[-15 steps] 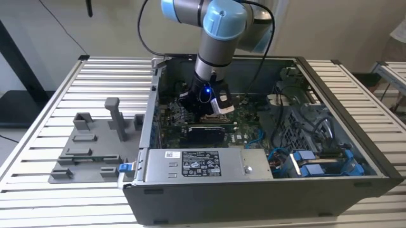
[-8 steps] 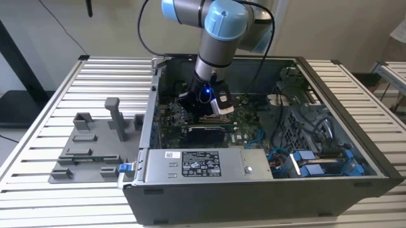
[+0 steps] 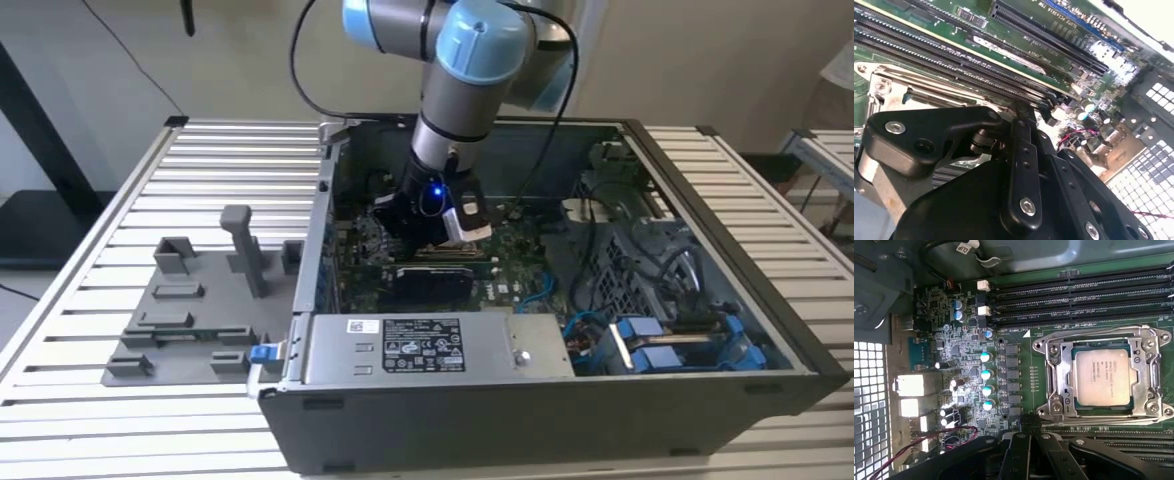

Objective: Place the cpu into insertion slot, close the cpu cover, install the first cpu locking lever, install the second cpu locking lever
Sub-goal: 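Install the second cpu locking lever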

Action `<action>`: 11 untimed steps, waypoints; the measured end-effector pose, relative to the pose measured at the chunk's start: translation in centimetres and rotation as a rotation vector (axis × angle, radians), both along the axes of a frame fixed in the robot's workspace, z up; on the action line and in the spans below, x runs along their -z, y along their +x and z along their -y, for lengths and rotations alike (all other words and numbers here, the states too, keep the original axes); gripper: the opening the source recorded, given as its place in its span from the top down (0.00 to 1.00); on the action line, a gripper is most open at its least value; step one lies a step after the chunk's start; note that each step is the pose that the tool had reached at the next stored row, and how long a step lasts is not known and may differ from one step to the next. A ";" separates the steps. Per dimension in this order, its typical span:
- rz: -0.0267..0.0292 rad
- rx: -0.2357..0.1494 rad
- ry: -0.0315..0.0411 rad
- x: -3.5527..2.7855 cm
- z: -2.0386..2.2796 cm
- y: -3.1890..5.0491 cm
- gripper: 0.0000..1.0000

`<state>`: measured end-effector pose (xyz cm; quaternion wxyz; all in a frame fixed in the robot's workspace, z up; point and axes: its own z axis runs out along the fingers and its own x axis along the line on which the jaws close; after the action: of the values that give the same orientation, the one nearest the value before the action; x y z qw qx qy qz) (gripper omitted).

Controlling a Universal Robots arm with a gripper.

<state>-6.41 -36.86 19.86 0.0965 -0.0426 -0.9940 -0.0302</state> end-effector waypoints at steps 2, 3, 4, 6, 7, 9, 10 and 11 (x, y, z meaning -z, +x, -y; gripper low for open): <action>-0.0036 0.000 0.0021 -0.56 -0.04 0.01 0.89; -0.0037 0.000 0.0021 -1.01 -0.04 0.01 0.89; -0.0037 0.000 0.0022 -1.45 -0.04 0.01 0.89; -0.0036 0.000 0.0023 -2.36 -0.05 0.02 0.89; -0.0035 0.000 0.0021 -2.77 -0.04 0.02 0.89; -0.0017 0.000 0.0022 -3.37 -0.05 0.02 0.89; 0.0010 0.000 0.0021 -3.54 -0.07 0.02 0.89; 0.0053 0.001 0.0022 -3.66 -0.11 0.02 0.89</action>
<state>-6.39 -36.75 23.52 0.0939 -0.0427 -0.9942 -0.0314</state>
